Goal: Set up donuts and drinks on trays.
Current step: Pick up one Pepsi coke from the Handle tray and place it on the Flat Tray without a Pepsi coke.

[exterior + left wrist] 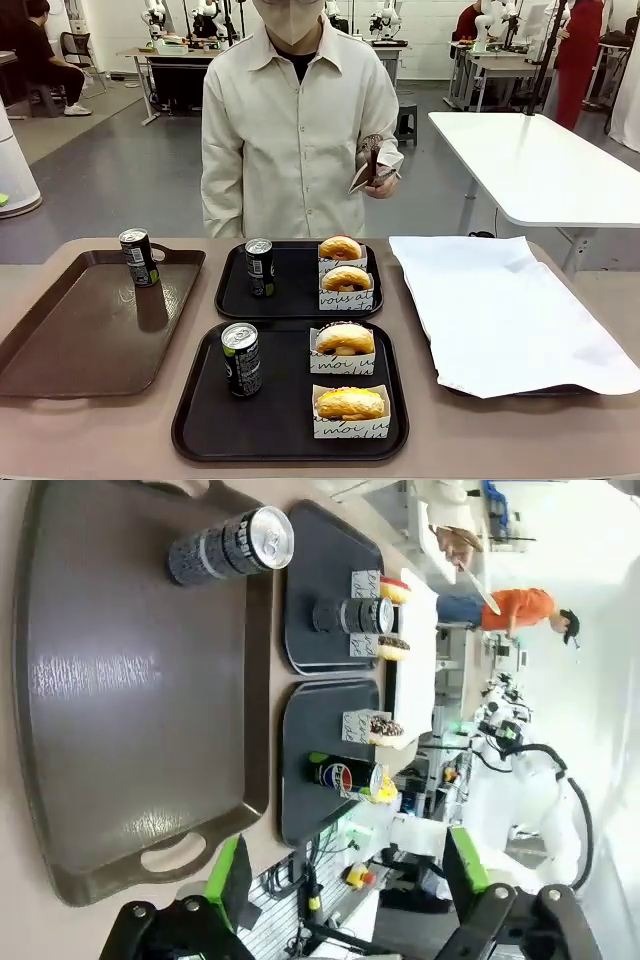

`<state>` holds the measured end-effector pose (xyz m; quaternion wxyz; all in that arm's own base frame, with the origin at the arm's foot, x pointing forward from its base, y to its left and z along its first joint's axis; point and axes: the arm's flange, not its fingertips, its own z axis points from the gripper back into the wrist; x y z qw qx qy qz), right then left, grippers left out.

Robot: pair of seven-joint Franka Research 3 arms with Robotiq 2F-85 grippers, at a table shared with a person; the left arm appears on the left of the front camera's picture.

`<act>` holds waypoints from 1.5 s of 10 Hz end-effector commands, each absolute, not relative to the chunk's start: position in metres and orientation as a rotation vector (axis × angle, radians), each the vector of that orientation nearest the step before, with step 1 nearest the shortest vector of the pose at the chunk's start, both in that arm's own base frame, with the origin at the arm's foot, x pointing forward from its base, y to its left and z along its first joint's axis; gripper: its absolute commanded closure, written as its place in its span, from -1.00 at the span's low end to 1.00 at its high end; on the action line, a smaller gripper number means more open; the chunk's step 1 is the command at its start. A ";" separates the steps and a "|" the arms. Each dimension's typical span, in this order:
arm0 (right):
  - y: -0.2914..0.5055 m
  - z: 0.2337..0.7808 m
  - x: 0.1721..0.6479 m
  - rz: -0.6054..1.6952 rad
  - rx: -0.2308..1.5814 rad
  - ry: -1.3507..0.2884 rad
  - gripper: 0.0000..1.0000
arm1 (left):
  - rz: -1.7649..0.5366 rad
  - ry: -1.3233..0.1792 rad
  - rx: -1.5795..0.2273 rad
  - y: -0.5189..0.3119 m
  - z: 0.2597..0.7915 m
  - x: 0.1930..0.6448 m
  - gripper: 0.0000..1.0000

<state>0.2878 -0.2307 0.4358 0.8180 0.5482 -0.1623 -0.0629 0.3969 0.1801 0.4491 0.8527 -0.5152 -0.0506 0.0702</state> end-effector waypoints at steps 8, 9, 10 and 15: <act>-0.231 0.437 0.290 -0.129 1.189 -0.357 -1.00 | -0.195 -0.080 -1.264 0.215 0.431 0.405 -1.00; -0.231 0.437 0.290 -0.129 1.189 -0.357 -1.00 | -0.195 -0.080 -1.264 0.215 0.431 0.405 -1.00; -0.231 0.437 0.290 -0.129 1.189 -0.357 -1.00 | -0.195 -0.080 -1.264 0.215 0.431 0.405 -1.00; -0.231 0.437 0.290 -0.129 1.189 -0.357 -1.00 | -0.195 -0.080 -1.264 0.215 0.431 0.405 -1.00</act>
